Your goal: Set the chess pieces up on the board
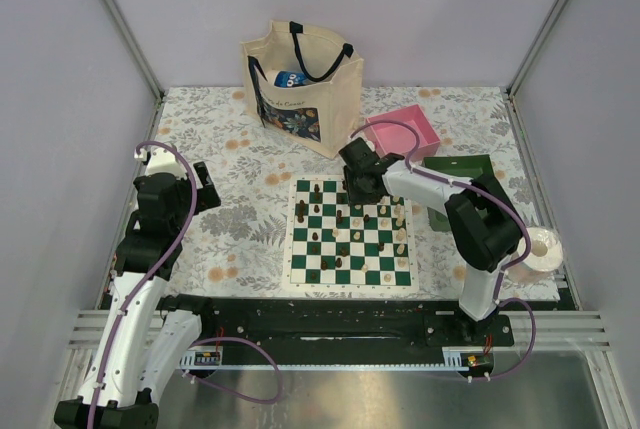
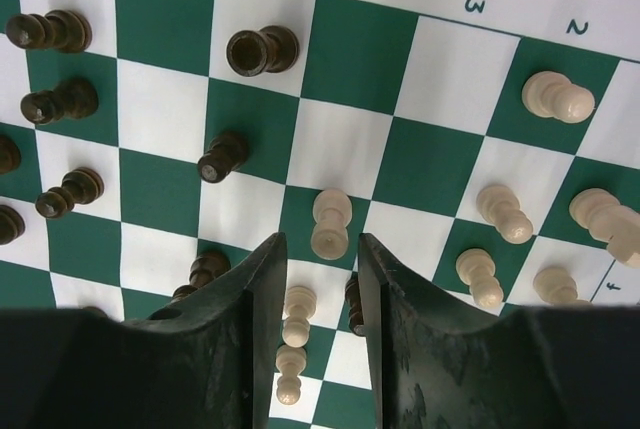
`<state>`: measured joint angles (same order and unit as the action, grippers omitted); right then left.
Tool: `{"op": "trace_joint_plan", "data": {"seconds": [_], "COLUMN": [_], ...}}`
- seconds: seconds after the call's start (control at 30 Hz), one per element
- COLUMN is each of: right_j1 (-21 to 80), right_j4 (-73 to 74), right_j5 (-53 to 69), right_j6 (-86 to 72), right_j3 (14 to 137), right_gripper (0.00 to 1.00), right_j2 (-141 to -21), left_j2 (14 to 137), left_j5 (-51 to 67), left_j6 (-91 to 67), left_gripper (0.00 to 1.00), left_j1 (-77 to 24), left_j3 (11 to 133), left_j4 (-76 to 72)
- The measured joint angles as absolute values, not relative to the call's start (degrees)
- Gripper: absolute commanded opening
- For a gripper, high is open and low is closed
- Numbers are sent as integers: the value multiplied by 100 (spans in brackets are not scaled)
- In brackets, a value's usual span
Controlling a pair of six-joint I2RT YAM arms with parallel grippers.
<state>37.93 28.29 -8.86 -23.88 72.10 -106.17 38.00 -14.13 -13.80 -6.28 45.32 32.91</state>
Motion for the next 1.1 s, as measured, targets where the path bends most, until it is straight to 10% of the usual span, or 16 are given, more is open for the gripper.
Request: {"op": "trace_joint_plan", "data": {"seconds": [1.1], "right_j1": [3594], "right_j4": [2834], "right_j5": [-847], "right_j6": [-2274], "right_j3": [7234], "right_gripper": [23], "right_j2": [-10018], "left_j2": [3798], "left_j5": [-1413], "left_j6": [-1382], "left_gripper": [99], "left_j1": [-628], "left_j3": [4532], "left_j4": [3291]}}
